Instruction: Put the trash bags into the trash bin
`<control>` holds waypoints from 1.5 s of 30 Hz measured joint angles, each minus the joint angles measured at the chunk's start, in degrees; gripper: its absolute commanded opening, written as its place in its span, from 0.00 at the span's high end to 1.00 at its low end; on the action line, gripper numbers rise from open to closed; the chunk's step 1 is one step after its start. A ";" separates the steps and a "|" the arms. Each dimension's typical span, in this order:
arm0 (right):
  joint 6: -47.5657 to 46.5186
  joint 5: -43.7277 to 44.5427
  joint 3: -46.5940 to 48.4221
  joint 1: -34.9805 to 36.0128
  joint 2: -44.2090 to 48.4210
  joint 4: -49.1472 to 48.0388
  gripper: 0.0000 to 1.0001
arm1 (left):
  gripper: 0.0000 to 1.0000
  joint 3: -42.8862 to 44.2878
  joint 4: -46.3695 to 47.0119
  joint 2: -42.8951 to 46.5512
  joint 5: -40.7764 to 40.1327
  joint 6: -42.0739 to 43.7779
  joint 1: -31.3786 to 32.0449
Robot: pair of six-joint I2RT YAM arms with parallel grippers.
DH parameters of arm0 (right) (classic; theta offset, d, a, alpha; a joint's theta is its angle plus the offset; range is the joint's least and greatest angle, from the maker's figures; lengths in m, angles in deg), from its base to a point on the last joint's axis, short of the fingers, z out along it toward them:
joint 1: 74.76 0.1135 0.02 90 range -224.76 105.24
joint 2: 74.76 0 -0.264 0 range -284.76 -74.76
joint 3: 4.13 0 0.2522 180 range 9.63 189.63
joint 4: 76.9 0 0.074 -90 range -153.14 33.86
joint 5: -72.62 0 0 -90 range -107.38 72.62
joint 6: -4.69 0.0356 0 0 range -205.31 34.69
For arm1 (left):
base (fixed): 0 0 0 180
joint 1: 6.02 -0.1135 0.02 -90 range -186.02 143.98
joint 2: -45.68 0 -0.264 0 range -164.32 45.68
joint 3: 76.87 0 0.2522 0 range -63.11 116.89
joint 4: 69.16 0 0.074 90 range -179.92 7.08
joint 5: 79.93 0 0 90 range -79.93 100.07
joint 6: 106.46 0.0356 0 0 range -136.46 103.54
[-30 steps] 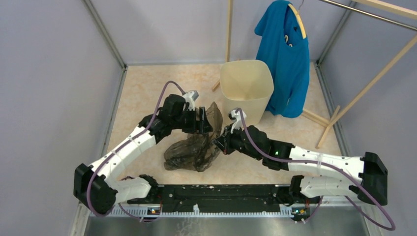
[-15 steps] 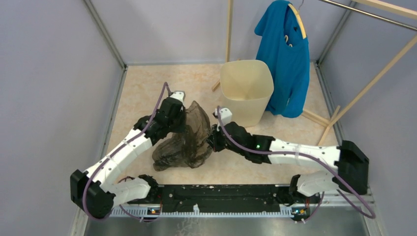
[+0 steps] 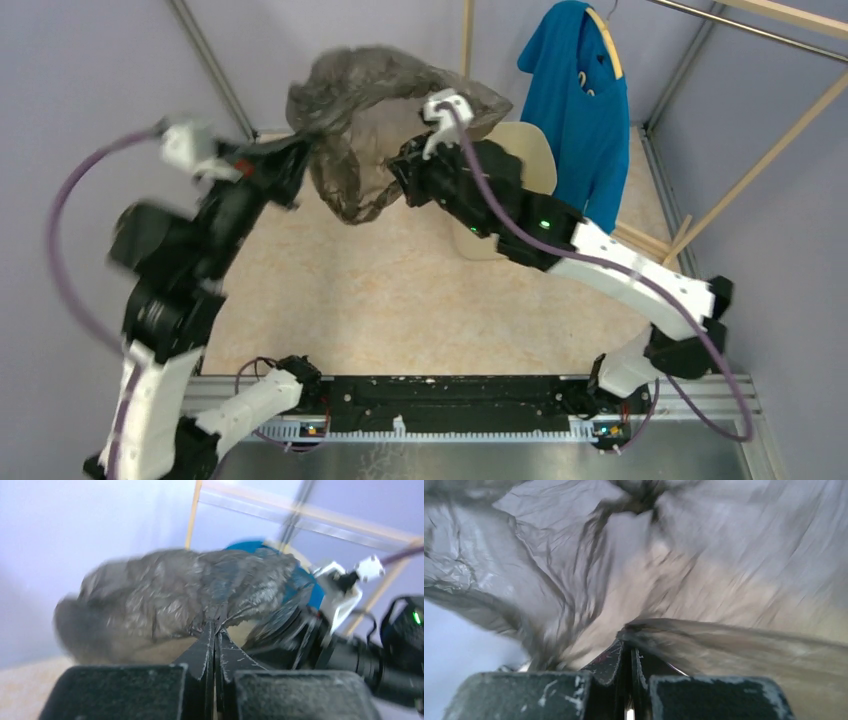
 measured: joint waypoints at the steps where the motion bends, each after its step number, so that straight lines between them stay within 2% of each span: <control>1: -2.16 -0.66 -0.92 1.05 3.41 -2.36 1.00 | 1.00 -3.54 3.39 4.79 1.44 0.00 0.02; 4: -5.79 -1.88 -9.09 3.28 12.90 -10.93 1.00 | 1.00 -16.37 10.78 20.57 -0.42 -0.39 0.07; 6: -5.16 -2.36 -16.65 2.49 17.18 -15.98 1.00 | 1.00 -23.21 11.15 25.07 -4.90 -2.03 0.04; 7: -2.89 -3.37 -23.23 0.68 18.12 -20.20 1.00 | 1.00 -26.51 10.36 25.42 -7.28 -3.26 0.04; 8: -2.47 -3.58 -24.76 0.33 17.97 -20.46 1.00 | 1.00 -32.41 7.28 24.55 -11.10 -5.40 0.04; 11: 3.30 -7.45 -39.30 -1.27 13.44 -25.40 1.00 | 1.00 -41.77 -2.84 20.17 -15.87 -8.92 0.04; 12: 5.62 -9.64 -45.35 -1.16 10.12 -25.42 1.00 | 1.00 -44.81 -7.48 17.64 -16.92 -9.92 0.04; 14: 7.76 -12.33 -51.67 -0.70 6.60 -22.36 1.00 | 1.00 -47.25 -14.23 16.28 -17.38 -10.82 0.04; 17: 8.39 -14.08 -51.60 -0.24 5.70 -12.85 1.00 | 1.00 -42.32 -18.95 18.03 -17.27 -10.62 0.04; 21: 5.14 -12.57 -31.34 0.50 6.67 -4.85 1.00 | 1.00 -20.35 -18.16 15.76 -15.63 -8.81 0.04; 23: 3.10 -12.07 -21.46 1.38 9.14 -5.60 1.00 | 1.00 -9.88 -13.44 15.10 -12.66 -7.56 0.04; 25: 1.60 -12.17 -16.26 2.58 14.16 -8.61 1.00 | 1.00 -5.68 -7.58 16.96 -10.73 -7.15 0.07; 28: 0.57 -11.87 -18.78 3.52 25.35 -15.93 1.00 | 1.00 -8.61 -2.32 24.48 -11.30 -7.23 0.02; 32: 3.63 -10.84 -33.68 2.12 33.29 -28.65 1.00 | 1.00 -22.21 -1.77 33.03 -16.48 -9.68 -0.02; 35: 8.70 -13.99 -48.17 1.20 26.77 -35.71 1.00 | 1.00 -35.21 -6.38 33.70 -18.86 -13.11 0.00; 38: 13.11 -17.90 -54.95 1.11 12.17 -33.00 1.00 | 1.00 -43.10 -15.65 31.12 -18.99 -15.89 0.00; 40: 14.25 -18.91 -56.83 1.68 7.89 -27.12 1.00 | 1.00 -43.12 -18.88 30.27 -18.99 -16.39 0.00; 42: 13.75 -17.99 -55.67 2.93 8.37 -21.57 1.00 | 1.00 -40.24 -20.13 30.51 -18.93 -15.63 0.00; 45: 10.58 -15.82 -44.35 6.05 9.09 -14.82 1.00 | 1.00 -29.90 -20.00 29.81 -18.80 -13.22 0.00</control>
